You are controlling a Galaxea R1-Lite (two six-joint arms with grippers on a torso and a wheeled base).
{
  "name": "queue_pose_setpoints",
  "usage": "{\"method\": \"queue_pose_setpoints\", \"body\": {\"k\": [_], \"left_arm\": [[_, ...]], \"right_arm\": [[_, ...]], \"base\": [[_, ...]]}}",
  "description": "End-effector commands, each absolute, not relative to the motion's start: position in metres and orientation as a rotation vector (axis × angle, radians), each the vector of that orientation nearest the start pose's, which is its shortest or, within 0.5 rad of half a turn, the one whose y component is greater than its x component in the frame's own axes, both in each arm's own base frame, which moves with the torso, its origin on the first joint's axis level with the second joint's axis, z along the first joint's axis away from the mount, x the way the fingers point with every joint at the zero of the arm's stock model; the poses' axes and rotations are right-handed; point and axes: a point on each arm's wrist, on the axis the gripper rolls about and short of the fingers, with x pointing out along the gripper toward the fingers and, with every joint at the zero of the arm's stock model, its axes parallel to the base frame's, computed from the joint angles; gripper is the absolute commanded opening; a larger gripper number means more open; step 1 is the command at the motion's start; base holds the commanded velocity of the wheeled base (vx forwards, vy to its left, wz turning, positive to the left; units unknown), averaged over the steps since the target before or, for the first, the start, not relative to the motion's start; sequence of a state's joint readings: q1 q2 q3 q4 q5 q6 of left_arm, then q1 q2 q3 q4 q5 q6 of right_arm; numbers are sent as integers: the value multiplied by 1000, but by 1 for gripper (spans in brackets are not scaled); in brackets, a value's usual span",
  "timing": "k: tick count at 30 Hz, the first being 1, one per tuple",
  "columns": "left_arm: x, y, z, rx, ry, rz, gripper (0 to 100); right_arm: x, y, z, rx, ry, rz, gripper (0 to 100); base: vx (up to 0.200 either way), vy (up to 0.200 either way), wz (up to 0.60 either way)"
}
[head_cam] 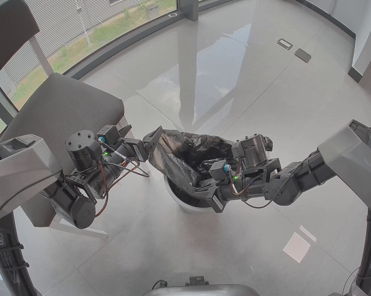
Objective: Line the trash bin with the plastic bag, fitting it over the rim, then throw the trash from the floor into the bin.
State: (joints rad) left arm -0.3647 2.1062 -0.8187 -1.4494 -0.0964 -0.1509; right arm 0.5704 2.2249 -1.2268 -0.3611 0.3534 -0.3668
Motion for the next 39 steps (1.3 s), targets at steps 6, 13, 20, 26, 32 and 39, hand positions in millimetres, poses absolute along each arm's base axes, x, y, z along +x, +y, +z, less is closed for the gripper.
{"method": "queue_pose_setpoints", "body": {"k": [6, 13, 20, 26, 32, 39], "left_arm": [[351, -134, 125, -170, -125, -464, 100], [350, -133, 125, -177, -120, -462, 100], [350, -133, 123, -178, -114, -463, 100], [350, -132, 123, -185, -118, -462, 100], [348, -134, 125, -186, -124, -466, 100], [348, -132, 123, -184, -115, -462, 100]], "right_arm": [[330, 253, 70, -414, 499, 1067, 0], [329, 261, 68, -408, 496, 1077, 0], [331, 256, 69, -408, 497, 1065, 100], [340, 247, 82, -374, 462, 1027, 100], [347, 252, 89, -354, 440, 977, 100], [353, 254, 96, -355, 421, 974, 100]], "base": [[0, 0, 0], [0, 0, 0], [0, 0, 0], [0, 0, 0], [0, 0, 0], [0, 0, 0]]}}
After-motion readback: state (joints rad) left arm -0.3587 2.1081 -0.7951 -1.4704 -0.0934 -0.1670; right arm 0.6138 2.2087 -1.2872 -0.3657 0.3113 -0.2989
